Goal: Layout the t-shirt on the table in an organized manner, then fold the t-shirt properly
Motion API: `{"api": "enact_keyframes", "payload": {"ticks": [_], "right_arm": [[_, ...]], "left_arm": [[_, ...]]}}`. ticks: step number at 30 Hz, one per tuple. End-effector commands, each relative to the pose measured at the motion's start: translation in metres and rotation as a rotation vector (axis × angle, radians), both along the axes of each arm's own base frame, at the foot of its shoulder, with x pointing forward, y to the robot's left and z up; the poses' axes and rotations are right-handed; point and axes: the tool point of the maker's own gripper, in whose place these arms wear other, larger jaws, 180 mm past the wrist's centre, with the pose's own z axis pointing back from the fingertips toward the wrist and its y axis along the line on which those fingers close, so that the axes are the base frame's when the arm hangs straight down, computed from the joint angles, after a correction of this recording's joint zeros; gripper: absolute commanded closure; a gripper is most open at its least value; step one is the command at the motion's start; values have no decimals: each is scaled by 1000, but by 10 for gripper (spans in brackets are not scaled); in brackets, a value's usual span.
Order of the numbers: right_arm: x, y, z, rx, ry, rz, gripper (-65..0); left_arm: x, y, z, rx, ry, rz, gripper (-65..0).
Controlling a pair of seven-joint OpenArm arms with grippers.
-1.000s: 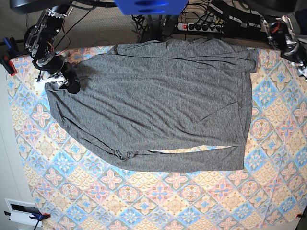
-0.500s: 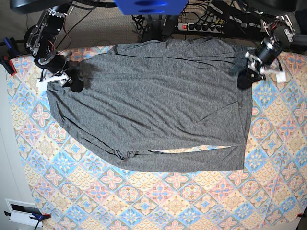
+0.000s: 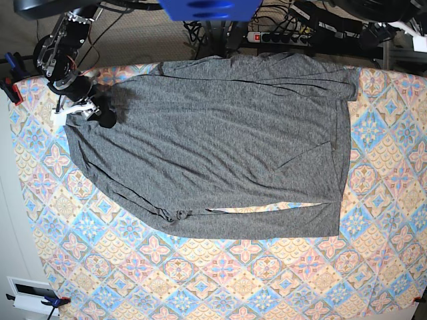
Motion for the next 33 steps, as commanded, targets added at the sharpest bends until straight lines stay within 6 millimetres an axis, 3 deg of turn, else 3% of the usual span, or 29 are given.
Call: {"api": "enact_keyframes", "payload": {"ticks": [1, 5, 8, 11, 14, 22, 26, 33], "right_arm": [[1, -4, 4, -17, -9, 9, -345], [2, -4, 5, -22, -21, 19, -345], [2, -4, 5, -21, -20, 18, -345], [2, -4, 5, -21, -20, 18, -345], [2, -4, 4, -22, -18, 18, -345], [4, -4, 6, -22, -24, 18, -345], [3, -1, 7, -33, -44, 45, -345], [3, 0, 9, -49, -68, 77, -345]], "left_arm": [[-27, 7, -16, 4, 78, 1, -187], [-86, 12, -88, -41, 241, -61, -187], [-123, 20, -133, -24, 395, 23, -187], [-124, 36, -160, 133, 419, 65, -189], [-123, 35, -177, 228, 444, 44, -190], [-115, 5, -245, -19, 557, 80, -190], [-88, -11, -258, -65, 499, 124, -187], [-68, -4, -262, 16, 373, 242, -190]]}}
